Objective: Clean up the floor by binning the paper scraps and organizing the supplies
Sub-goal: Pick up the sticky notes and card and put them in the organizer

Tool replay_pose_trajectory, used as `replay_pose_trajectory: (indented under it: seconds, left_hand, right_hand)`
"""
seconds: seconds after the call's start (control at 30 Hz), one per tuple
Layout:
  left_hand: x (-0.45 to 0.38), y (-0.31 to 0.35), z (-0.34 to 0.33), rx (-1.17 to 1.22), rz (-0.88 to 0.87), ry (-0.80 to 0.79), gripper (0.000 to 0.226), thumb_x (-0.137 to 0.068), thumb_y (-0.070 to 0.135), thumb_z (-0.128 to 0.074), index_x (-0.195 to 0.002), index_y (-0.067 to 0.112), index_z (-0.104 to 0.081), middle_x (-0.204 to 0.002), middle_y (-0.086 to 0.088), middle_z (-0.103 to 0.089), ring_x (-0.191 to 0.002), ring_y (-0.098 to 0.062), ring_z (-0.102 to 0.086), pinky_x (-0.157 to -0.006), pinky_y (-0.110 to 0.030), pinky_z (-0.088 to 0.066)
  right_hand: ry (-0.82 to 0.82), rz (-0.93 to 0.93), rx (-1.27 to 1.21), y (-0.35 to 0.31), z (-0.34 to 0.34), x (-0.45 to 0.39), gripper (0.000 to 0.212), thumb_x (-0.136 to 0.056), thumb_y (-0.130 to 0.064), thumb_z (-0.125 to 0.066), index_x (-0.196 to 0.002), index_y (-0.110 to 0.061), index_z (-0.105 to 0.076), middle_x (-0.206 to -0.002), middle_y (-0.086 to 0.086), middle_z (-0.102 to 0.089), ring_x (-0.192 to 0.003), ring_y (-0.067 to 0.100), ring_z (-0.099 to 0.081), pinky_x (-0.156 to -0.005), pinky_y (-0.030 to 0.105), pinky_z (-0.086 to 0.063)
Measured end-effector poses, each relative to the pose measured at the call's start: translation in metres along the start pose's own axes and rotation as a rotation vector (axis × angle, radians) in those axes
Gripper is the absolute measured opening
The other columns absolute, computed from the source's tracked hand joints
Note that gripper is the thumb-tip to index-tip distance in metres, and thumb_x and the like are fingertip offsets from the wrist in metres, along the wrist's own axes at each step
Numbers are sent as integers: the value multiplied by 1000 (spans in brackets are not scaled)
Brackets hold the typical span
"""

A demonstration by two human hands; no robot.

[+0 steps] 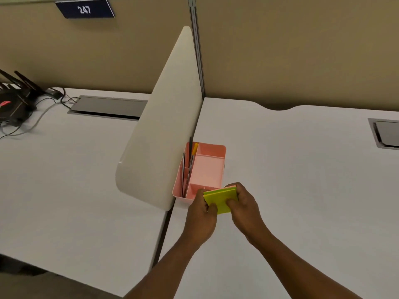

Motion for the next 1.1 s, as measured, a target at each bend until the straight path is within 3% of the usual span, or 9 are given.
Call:
replay_pose_trajectory:
  seconds: [0.07, 0.23, 0.3, 0.4, 0.5, 0.57, 0.67, 0.97, 1.1]
  left_hand:
    - [9, -11, -9, -57, -31, 22, 31, -94, -1, -46, -110, 27, -47, -98, 7, -62, -85, -4, -60, -67, -5, -45]
    - [28, -20, -32, -104, -200, 146, 40, -89, -12, -46, -111, 21, -53, -115, 11, -61, -110, -2, -57, -95, -9, -43]
    - [34, -25, -40, -132, -241, 192, 36, -87, -8, -50, -113, 16, -52, -111, 8, -57, -107, -4, -56, -93, -8, -43]
    - [38, -47, -44, -125, -192, 216, 48, -83, -5, -59, -124, 17, -47, -116, 13, -51, -114, 3, -49, -95, -5, -39]
    - [34, -70, -52, -96, -33, 98, 53, -89, 1, -60, -134, 21, -39, -120, 13, -51, -112, -6, -53, -92, -7, -42]
    - [31, -76, -53, -102, 5, 71, 39, -92, 6, -59, -125, 23, -44, -113, 10, -56, -106, -13, -59, -87, -12, -48]
    - [30, -66, -43, -145, -94, 176, 23, -93, 15, -58, -114, 23, -52, -103, 14, -61, -95, -6, -62, -86, -11, -50]
    - [31, -85, -43, -205, -75, 105, 30, -92, 8, -60, -117, 19, -49, -108, 13, -61, -99, 0, -59, -89, 0, -40]
    - [30, -87, -41, -184, -24, 67, 22, -94, 9, -58, -114, 17, -52, -102, 8, -63, -93, -6, -63, -83, -2, -45]
  right_hand:
    - [16, 24, -40, 18, -2, 10, 28, -90, 6, -46, -98, -19, -56, -91, -12, -63, -86, 5, -60, -67, 10, -47]
    - [18, -50, -172, 71, -20, 33, 17, -92, -1, -42, -91, -9, -57, -89, 3, -65, -85, 16, -60, -76, 28, -50]
    - [74, -74, -202, 81, -18, 36, 15, -90, -13, -41, -90, -11, -56, -87, 5, -63, -83, 18, -60, -73, 27, -51]
    - [63, -83, -143, 86, -15, 35, 24, -93, 3, -42, -91, -17, -55, -89, -1, -64, -84, 9, -60, -70, 18, -49]
    - [21, -98, -93, 88, -16, 29, 29, -92, 11, -40, -92, -16, -53, -88, -1, -62, -83, 11, -58, -69, 21, -47]
    - [13, -100, -121, 88, -19, 26, 26, -90, 12, -39, -93, -11, -52, -87, 4, -61, -82, 17, -58, -70, 26, -46]
    - [39, -59, -181, 80, -21, 23, 17, -90, 3, -44, -93, -10, -55, -87, 5, -63, -83, 17, -60, -71, 24, -49]
    - [-27, -95, -93, 96, -34, 24, 25, -91, 8, -44, -90, -11, -60, -88, 1, -67, -84, 8, -63, -74, 16, -50]
    - [-78, -106, -4, 97, -32, 24, 22, -91, 10, -43, -95, -7, -56, -87, 2, -62, -83, 15, -60, -74, 25, -48]
Point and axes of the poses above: each hand's wrist, its own x-axis away from the middle knuckle, its own z-axis out of the back of the hand, y = z × x, the point moved 7 cm from there along -x, towards the middle knuckle
